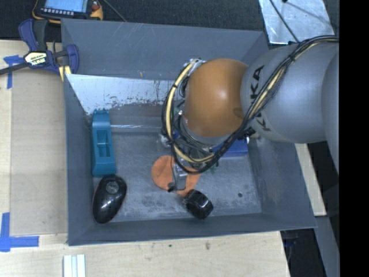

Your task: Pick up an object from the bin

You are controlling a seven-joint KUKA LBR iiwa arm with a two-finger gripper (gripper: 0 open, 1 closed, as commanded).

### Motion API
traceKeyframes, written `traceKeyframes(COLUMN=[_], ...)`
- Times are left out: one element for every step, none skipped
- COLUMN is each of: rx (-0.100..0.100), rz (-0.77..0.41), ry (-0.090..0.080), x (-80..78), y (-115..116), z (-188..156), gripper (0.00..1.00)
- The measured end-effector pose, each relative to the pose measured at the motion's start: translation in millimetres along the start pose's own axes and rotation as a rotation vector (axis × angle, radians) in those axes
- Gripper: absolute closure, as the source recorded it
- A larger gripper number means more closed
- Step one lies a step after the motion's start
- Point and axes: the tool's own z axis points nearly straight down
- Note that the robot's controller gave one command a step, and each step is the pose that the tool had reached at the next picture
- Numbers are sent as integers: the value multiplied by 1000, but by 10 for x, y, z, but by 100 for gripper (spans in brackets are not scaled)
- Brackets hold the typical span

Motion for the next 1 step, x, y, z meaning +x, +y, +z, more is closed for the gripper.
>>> traceKeyframes(rx=[-1], rz=[-78], ry=[-1], x=[-401], y=[-123], z=[83], gripper=[0])
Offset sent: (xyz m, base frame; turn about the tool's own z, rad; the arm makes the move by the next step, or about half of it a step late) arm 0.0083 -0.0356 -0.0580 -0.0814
